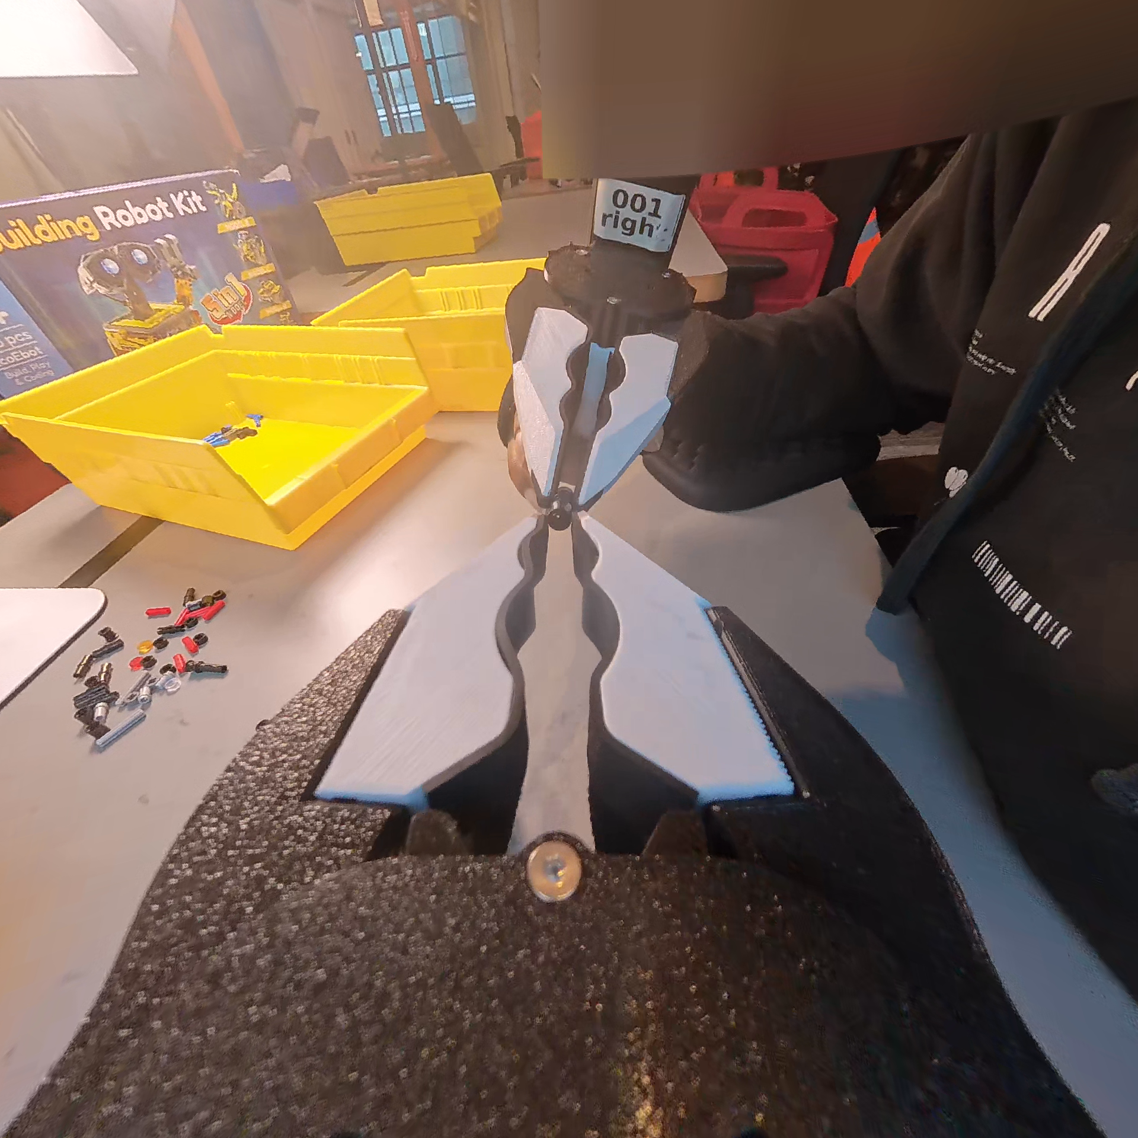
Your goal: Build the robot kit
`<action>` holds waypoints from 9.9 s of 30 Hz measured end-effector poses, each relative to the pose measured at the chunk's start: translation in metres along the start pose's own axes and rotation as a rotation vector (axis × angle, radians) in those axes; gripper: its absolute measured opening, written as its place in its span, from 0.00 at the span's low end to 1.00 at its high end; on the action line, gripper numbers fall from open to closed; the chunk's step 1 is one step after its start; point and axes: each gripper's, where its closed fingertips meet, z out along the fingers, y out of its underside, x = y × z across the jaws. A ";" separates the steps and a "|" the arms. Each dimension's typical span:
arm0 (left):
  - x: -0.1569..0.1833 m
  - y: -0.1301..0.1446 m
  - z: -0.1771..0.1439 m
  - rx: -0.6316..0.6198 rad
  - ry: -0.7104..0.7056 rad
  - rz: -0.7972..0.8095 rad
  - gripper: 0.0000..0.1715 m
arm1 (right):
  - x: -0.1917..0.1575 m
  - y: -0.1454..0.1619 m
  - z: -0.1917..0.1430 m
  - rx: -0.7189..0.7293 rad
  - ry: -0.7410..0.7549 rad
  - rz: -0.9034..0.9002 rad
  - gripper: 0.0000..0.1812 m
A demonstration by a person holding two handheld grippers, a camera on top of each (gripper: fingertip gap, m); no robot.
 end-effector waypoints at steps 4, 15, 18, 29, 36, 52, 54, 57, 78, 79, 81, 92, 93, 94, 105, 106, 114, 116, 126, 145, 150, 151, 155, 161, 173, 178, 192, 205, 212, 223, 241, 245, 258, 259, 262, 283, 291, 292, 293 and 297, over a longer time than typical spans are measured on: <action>0.001 0.005 0.001 -0.025 0.006 0.013 0.04 | -0.002 0.004 0.001 -0.033 -0.003 -0.026 0.03; 0.001 0.020 0.007 -0.070 0.022 0.006 0.03 | -0.003 0.011 0.001 -0.021 -0.043 0.032 0.03; 0.002 0.028 0.010 -0.091 0.035 0.004 0.03 | -0.006 0.011 0.002 -0.012 -0.060 0.050 0.03; 0.003 0.018 0.013 -0.012 0.031 -0.002 0.03 | -0.003 -0.001 -0.003 0.025 -0.056 0.076 0.03; 0.004 0.015 0.013 0.015 0.020 0.023 0.04 | -0.003 -0.008 0.000 0.056 -0.043 0.084 0.03; 0.005 0.019 0.017 -0.001 0.001 0.076 0.04 | -0.008 -0.008 0.005 0.034 0.008 -0.049 0.04; 0.005 0.019 0.016 -0.001 0.000 0.077 0.04 | -0.008 -0.008 0.005 0.031 0.011 -0.057 0.03; 0.004 0.018 0.016 0.001 -0.002 0.082 0.04 | -0.008 -0.008 0.005 0.029 0.017 -0.072 0.03; -0.004 0.006 0.006 0.024 -0.035 0.066 0.04 | 0.003 -0.002 -0.002 0.089 -0.006 0.036 0.04; -0.004 0.006 0.006 0.023 -0.034 0.064 0.04 | 0.004 -0.002 -0.002 0.092 -0.011 0.045 0.04; -0.003 0.007 0.005 0.018 -0.035 0.069 0.04 | 0.003 -0.001 -0.002 0.091 -0.018 0.052 0.04; 0.003 0.008 0.007 0.005 0.002 0.045 0.04 | -0.003 0.003 -0.001 0.074 -0.066 0.074 0.04; 0.004 0.010 0.009 -0.002 0.014 0.035 0.04 | -0.005 0.004 -0.001 0.070 -0.078 0.078 0.04; 0.005 0.012 0.010 -0.010 0.021 0.031 0.04 | -0.006 0.005 -0.001 0.069 -0.086 0.084 0.04; 0.003 0.016 0.012 0.029 0.075 -0.117 0.04 | -0.004 0.012 -0.002 0.084 -0.130 0.184 0.04; 0.003 0.017 0.013 0.032 0.080 -0.132 0.04 | -0.004 0.013 -0.002 0.084 -0.135 0.195 0.04; 0.000 0.022 0.014 0.043 0.107 -0.205 0.04 | -0.002 0.022 -0.004 0.083 -0.171 0.256 0.04; 0.000 0.024 0.015 0.042 0.114 -0.218 0.04 | -0.003 0.024 -0.004 0.080 -0.179 0.268 0.04; -0.006 0.024 0.013 0.074 0.112 -0.282 0.04 | 0.003 0.026 -0.001 0.096 -0.166 0.311 0.04; -0.008 0.015 0.011 0.146 0.165 -0.415 0.05 | 0.005 0.024 -0.001 0.111 -0.154 0.314 0.03; -0.007 0.016 0.012 0.139 0.164 -0.417 0.04 | 0.003 0.025 0.000 0.103 -0.164 0.315 0.03; -0.007 0.017 0.012 0.136 0.164 -0.416 0.04 | 0.003 0.025 0.001 0.103 -0.166 0.316 0.03; -0.007 0.021 0.014 0.105 0.150 -0.393 0.04 | 0.004 0.025 0.000 0.107 -0.162 0.323 0.03; -0.011 0.027 0.016 0.073 0.117 -0.373 0.04 | 0.007 0.031 0.002 0.087 -0.154 0.342 0.03; -0.006 0.029 0.020 0.021 0.065 -0.239 0.04 | 0.006 0.025 0.000 0.120 -0.179 0.375 0.03; -0.008 0.025 0.020 0.029 0.046 -0.229 0.04 | 0.008 0.022 -0.001 0.145 -0.186 0.401 0.03; -0.012 0.021 0.016 0.035 0.016 -0.204 0.04 | 0.011 0.021 0.000 0.145 -0.152 0.391 0.03; -0.043 0.009 0.009 0.242 0.047 -0.664 0.04 | 0.045 0.009 -0.009 0.166 0.163 0.153 0.11; -0.047 0.005 0.021 0.372 0.136 -0.993 0.04 | 0.050 0.012 0.004 0.066 0.303 -0.052 0.16; -0.046 0.010 0.025 0.421 0.222 -1.229 0.04 | 0.047 0.020 0.010 0.035 0.252 0.017 0.13; -0.016 0.002 0.020 0.195 0.126 -0.585 0.04 | 0.020 0.002 -0.012 0.116 -0.076 0.323 0.11; -0.008 -0.003 0.020 0.189 0.116 -0.470 0.04 | 0.012 -0.001 -0.009 0.133 -0.124 0.358 0.04; -0.005 -0.020 0.011 0.191 -0.012 -0.220 0.04 | 0.016 -0.027 -0.014 0.339 -0.143 0.439 0.03; -0.006 -0.020 0.010 0.187 -0.015 -0.217 0.04 | 0.016 -0.027 -0.014 0.340 -0.145 0.442 0.04; -0.005 -0.018 0.011 0.177 -0.015 -0.217 0.04 | 0.013 -0.021 -0.010 0.300 -0.146 0.421 0.04; -0.001 0.027 0.016 -0.250 -0.145 0.319 0.04 | -0.007 0.021 0.000 -0.017 -0.191 0.318 0.04; 0.002 0.044 0.022 -0.318 -0.130 0.354 0.02 | -0.011 0.036 0.003 -0.077 -0.223 0.372 0.03; 0.003 0.043 0.023 -0.310 -0.128 0.348 0.02 | -0.011 0.035 0.003 -0.061 -0.233 0.395 0.03; 0.003 0.042 0.023 -0.302 -0.126 0.339 0.02 | -0.011 0.034 0.002 -0.060 -0.237 0.405 0.03; 0.004 0.048 0.026 -0.324 -0.115 0.330 0.02 | -0.014 0.043 0.004 -0.104 -0.244 0.400 0.03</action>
